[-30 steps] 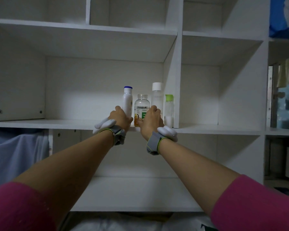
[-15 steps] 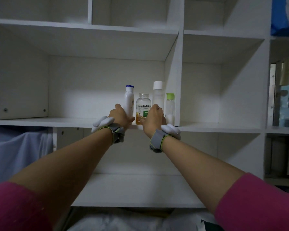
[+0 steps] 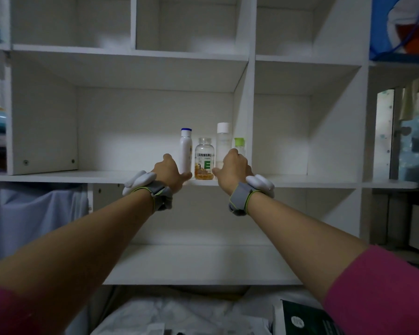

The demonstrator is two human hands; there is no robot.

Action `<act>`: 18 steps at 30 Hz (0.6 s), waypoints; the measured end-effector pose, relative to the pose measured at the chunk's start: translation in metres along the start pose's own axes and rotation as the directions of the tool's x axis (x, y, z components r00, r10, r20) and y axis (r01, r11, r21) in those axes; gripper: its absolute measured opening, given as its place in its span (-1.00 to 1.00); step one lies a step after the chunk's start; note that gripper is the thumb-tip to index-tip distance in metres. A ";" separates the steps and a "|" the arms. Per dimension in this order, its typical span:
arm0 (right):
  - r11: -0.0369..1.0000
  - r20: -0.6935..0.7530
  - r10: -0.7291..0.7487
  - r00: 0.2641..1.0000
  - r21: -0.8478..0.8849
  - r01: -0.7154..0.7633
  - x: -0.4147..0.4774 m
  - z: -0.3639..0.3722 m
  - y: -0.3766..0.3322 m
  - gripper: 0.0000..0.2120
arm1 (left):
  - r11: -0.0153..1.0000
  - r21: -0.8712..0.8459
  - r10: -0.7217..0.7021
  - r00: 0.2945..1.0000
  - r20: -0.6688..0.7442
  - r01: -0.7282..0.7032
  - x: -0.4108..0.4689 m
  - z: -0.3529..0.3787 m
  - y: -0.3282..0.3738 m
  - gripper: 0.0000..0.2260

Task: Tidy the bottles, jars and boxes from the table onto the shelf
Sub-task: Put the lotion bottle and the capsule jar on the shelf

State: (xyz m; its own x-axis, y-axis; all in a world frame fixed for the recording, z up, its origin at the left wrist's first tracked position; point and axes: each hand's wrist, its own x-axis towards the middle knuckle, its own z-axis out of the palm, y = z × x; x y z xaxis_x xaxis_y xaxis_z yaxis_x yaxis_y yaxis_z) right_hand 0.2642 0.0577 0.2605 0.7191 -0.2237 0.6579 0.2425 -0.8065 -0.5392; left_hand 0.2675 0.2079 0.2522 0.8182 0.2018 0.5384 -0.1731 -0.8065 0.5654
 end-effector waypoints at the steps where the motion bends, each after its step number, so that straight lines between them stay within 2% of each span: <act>1: 1.000 0.017 -0.005 1.000 0.011 0.005 -0.002 -0.002 0.000 -0.63 | 1.000 0.008 0.005 1.000 0.002 -0.005 -0.003 -0.001 0.001 -0.53; 8: 0.997 0.138 -0.055 0.989 0.067 0.046 -0.035 -0.043 0.009 -0.63 | 0.997 0.014 0.075 0.996 0.041 -0.076 -0.050 -0.018 0.020 -0.57; 14: 0.992 0.173 -0.036 0.984 0.122 0.015 -0.058 -0.066 0.025 -0.68 | 0.992 0.051 0.110 0.993 0.034 -0.111 -0.090 -0.032 0.034 -0.59; 18: 0.992 0.202 -0.043 0.979 0.127 0.018 -0.077 -0.085 0.037 -0.71 | 0.993 0.029 0.110 0.991 0.077 -0.112 -0.121 -0.039 0.041 -0.62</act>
State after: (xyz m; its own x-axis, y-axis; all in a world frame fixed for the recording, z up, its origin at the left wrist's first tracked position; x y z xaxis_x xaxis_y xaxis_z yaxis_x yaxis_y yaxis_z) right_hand 0.1626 -0.0012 0.2341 0.8244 -0.0736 0.5612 0.3359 -0.7344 -0.5897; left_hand 0.1399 0.1718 0.2343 0.8338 0.0689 0.5477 -0.2481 -0.8396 0.4833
